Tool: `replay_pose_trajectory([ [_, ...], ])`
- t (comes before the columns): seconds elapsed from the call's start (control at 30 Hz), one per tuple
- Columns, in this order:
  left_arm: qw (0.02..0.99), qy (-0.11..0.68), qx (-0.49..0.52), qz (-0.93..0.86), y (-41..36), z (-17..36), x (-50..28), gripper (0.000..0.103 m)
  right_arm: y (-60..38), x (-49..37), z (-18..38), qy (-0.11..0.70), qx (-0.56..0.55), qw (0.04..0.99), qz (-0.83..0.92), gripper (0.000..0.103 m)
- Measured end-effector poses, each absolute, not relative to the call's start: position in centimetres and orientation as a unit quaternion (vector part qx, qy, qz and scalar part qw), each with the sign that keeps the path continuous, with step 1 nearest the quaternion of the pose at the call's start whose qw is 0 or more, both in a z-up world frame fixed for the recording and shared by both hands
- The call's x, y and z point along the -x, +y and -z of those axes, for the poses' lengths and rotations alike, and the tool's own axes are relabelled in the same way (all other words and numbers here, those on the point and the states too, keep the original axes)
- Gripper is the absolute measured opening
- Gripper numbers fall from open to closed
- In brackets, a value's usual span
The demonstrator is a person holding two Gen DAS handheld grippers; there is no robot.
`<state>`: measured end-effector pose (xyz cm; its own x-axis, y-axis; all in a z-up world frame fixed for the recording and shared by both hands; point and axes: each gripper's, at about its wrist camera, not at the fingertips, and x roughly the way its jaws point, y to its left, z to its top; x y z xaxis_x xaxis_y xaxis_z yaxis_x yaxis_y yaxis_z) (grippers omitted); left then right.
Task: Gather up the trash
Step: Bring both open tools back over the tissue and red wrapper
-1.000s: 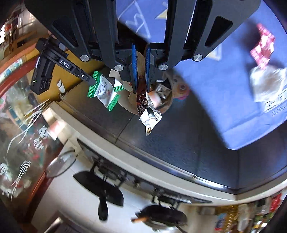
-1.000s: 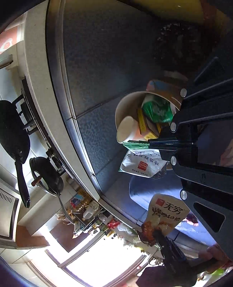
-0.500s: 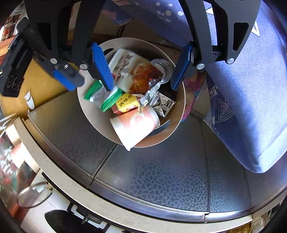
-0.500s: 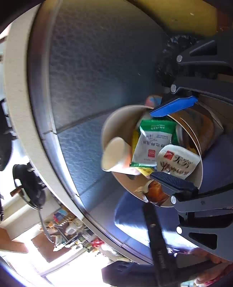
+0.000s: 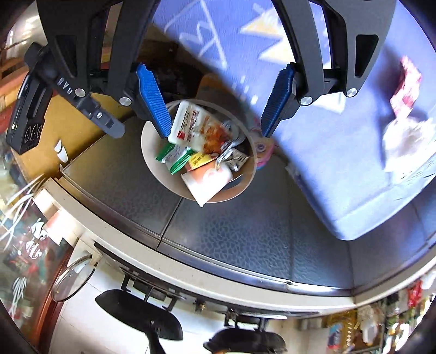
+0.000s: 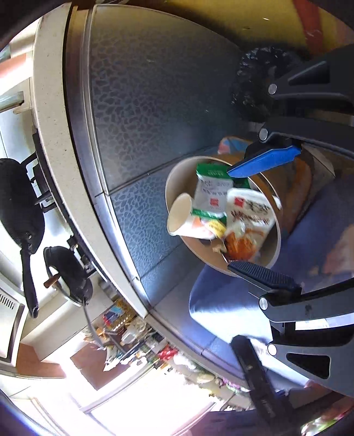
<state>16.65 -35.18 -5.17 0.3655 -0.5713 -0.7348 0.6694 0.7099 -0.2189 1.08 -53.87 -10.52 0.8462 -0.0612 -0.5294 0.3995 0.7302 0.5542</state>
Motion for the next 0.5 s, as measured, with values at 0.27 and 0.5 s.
replay_pose_trajectory([
  [0.27, 0.848, 0.393, -0.074, 0.348, -29.3, 4.5, -11.7, 0.069, -49.8, 1.7, 8.3, 0.234, -0.346, 0.902, 0.108, 0.064],
  [0.5, 0.867, 0.374, -0.076, 0.321, -24.8, 4.0, -9.4, 0.069, -46.9, 3.4, 7.2, 0.237, -0.345, 0.903, 0.098, 0.064],
])
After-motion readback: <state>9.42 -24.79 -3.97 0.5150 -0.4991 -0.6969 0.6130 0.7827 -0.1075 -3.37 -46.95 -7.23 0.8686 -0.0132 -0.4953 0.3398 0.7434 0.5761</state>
